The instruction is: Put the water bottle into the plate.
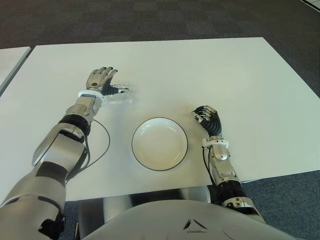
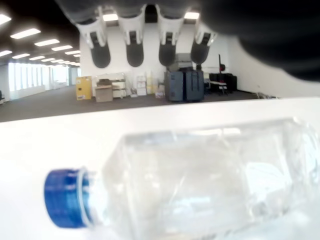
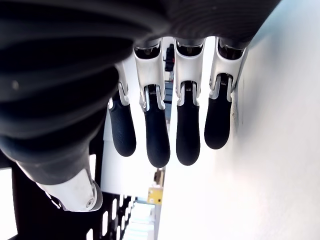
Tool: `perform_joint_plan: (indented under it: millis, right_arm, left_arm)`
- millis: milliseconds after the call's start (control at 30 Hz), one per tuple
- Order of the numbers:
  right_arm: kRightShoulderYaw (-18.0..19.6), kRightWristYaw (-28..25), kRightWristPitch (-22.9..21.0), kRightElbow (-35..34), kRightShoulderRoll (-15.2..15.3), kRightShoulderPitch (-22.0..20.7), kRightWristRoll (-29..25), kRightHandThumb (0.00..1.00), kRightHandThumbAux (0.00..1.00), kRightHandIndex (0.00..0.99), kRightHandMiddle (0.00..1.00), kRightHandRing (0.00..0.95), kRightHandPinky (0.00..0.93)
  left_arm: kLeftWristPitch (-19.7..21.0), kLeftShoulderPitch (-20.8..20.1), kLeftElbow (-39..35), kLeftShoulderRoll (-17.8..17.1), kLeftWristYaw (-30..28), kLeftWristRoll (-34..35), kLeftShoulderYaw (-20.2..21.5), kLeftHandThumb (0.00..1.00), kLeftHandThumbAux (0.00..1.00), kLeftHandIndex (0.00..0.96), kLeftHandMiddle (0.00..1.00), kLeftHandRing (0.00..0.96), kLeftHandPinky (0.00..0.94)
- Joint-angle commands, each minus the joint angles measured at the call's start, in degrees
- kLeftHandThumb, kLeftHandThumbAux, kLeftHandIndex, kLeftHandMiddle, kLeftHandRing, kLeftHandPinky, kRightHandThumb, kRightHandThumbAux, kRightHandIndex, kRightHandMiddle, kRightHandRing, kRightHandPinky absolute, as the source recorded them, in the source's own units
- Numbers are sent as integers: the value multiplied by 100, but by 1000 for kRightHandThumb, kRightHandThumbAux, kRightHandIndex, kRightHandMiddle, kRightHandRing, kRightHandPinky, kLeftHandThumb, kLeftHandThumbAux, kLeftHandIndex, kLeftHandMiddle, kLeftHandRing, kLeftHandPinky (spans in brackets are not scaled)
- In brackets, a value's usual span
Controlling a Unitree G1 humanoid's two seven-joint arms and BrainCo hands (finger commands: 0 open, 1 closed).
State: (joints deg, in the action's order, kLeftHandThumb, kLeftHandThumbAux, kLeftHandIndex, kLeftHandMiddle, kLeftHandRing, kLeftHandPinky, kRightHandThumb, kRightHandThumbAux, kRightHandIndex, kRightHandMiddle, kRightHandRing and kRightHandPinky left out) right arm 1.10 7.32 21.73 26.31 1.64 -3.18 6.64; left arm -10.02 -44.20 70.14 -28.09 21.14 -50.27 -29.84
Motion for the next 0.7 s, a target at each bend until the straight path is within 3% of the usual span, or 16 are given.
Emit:
perform_joint_plan:
  millis: [33, 333, 700]
  right_arm:
    - [-1, 37, -44, -20, -20, 49, -1, 708, 733, 425, 477, 468, 474]
    - [22, 12, -33, -20, -26, 51, -54, 707, 733, 425, 475, 469, 478]
    - [40, -30, 23, 9, -10, 43, -91, 705, 733, 425, 477, 477, 486]
  left_arm:
    - [12, -83, 287, 101, -292, -237, -414, 603, 204, 0, 0, 0, 0]
    - [78, -151, 605, 138, -771, -640, -1200, 619, 232, 0, 0, 0, 0]
    - [79, -129, 701, 175, -1099, -690, -1609, 605, 247, 0, 0, 0, 0]
